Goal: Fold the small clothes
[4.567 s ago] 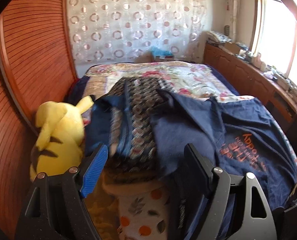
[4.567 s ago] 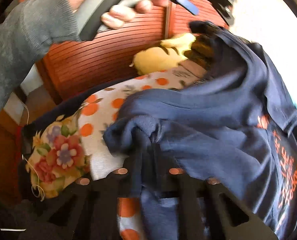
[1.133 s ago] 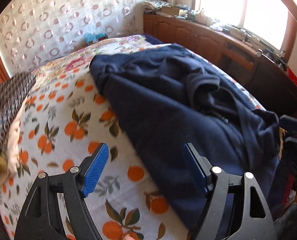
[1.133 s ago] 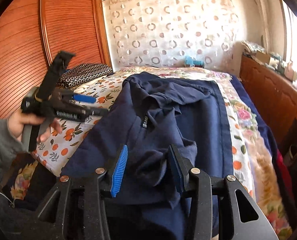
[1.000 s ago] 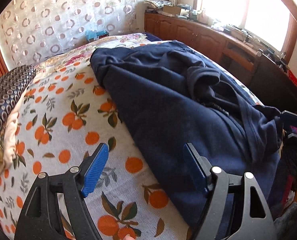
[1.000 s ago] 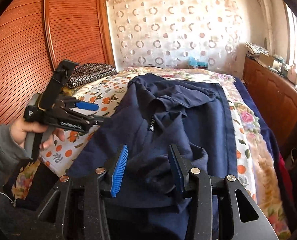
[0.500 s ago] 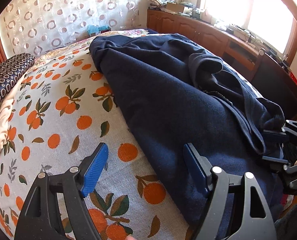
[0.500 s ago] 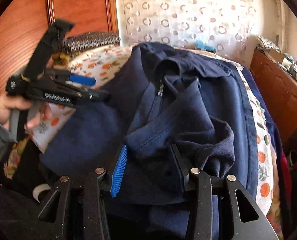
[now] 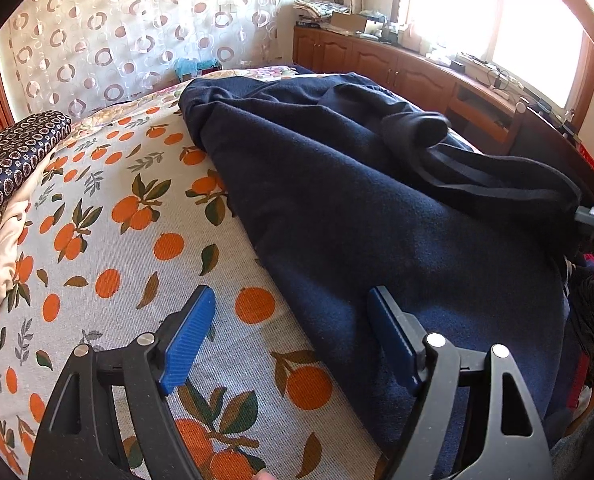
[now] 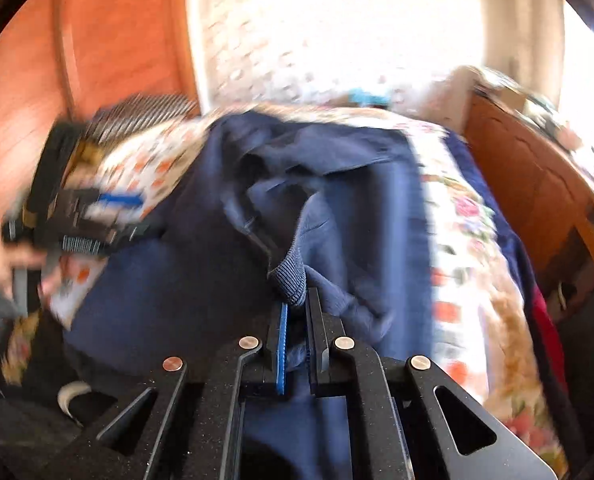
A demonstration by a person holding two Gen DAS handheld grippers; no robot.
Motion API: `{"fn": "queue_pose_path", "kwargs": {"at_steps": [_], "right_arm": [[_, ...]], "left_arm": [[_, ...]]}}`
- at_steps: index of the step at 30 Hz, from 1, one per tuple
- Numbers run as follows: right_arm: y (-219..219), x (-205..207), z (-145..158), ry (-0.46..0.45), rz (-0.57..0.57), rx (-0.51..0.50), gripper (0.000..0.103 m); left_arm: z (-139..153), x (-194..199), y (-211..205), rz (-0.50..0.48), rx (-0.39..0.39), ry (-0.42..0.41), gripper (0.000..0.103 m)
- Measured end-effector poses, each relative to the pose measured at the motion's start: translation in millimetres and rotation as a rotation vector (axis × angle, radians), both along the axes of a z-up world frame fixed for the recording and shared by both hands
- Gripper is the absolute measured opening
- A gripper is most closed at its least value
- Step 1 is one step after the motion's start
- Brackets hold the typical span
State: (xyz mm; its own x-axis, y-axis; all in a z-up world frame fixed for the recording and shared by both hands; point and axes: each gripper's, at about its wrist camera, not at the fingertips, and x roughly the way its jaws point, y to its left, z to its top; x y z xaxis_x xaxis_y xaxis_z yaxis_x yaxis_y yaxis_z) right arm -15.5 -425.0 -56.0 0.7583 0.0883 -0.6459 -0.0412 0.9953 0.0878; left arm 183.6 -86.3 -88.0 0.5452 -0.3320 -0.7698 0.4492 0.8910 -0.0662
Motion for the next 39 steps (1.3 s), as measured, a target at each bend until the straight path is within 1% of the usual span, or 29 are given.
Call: {"fn": "queue_pose_path", "kwargs": {"at_steps": [2,5,7,10,12,14,16,17,18,19,20,21,23,24,27,30,33,35,37,38,39], "right_arm": [[-24.1,-9.9,3.4,0.005,-0.068,0.028,0.007],[-44.3,-21.4,-1.8,0.051,-0.118,0.065,0.007],[-47.5,-23.5,-7.5,0.085,-0.129,0.076,0.007],[-44.7,-25.2,-12.6,0.125,-0.127,0.062,0.007],[-43.2,-24.1,-11.4,0.131,-0.132,0.045,0.008],[-44.0,-21.9,-4.8,0.119,-0.116,0.055,0.008],[-47.9,-20.1,4.8,0.089,-0.108,0.052,0.017],[-52.4,-21.6,9.6,0.066,-0.108,0.041,0.020],[-54.7,-19.7,16.9,0.043,-0.105,0.026,0.028],[-58.0,-15.8,24.6,0.019,-0.107,0.011,0.038],[-61.1,-10.7,30.5,-0.001,-0.108,0.002,0.042],[-65.2,-2.5,36.6,-0.020,-0.105,-0.002,0.047],[-72.7,20.2,45.1,-0.042,-0.082,0.010,0.047],[-75.4,36.9,47.1,-0.035,-0.052,0.022,0.047],[-83.1,100.0,39.5,0.029,0.020,0.041,0.047],[-88.8,165.1,22.8,0.101,0.081,0.060,0.047],[-93.2,216.4,5.1,0.168,0.126,0.068,0.047],[-99.5,244.0,-4.3,0.204,0.134,0.071,0.047],[-102.8,261.1,-12.2,0.236,0.132,0.058,0.047],[-107.1,269.4,-14.6,0.246,0.127,0.048,0.046],[-104.0,276.2,-16.2,0.250,0.133,0.049,0.040]], "left_arm": [[0.2,-0.2,0.0,0.002,0.002,0.001,0.079],[1.3,-0.5,0.2,0.014,-0.006,0.010,0.079],[2.4,-1.4,0.1,0.014,-0.019,0.020,0.079],[5.1,-3.6,-3.3,0.008,-0.013,0.009,0.079],[7.9,-3.3,-5.5,-0.001,-0.014,0.006,0.079],[13.2,1.2,-6.8,-0.006,-0.019,-0.002,0.079],[18.4,8.8,-7.0,-0.007,-0.028,-0.007,0.079],[21.3,13.5,-6.7,-0.006,-0.034,-0.011,0.079],[24.7,19.9,-6.5,-0.003,-0.040,-0.017,0.079],[27.4,25.2,-6.2,0.000,-0.043,-0.022,0.079],[30.4,32.0,-5.8,0.005,-0.047,-0.028,0.079],[32.6,38.3,-5.5,0.010,-0.049,-0.032,0.079],[35.8,53.2,-5.9,0.020,-0.047,-0.038,0.079],[37.2,63.3,-6.6,0.020,-0.047,-0.037,0.079],[39.1,89.1,-9.5,0.024,-0.046,-0.030,0.079],[38.2,111.6,-10.5,0.037,-0.041,-0.023,0.079],[35.2,134.0,-11.6,0.051,-0.039,-0.014,0.079],[33.1,145.9,-13.5,0.054,-0.032,-0.013,0.079],[30.4,156.8,-14.7,0.058,-0.029,-0.007,0.079],[29.8,159.7,-15.3,0.059,-0.029,-0.004,0.079],[28.3,163.5,-15.2,0.059,-0.030,-0.002,0.079]]}}
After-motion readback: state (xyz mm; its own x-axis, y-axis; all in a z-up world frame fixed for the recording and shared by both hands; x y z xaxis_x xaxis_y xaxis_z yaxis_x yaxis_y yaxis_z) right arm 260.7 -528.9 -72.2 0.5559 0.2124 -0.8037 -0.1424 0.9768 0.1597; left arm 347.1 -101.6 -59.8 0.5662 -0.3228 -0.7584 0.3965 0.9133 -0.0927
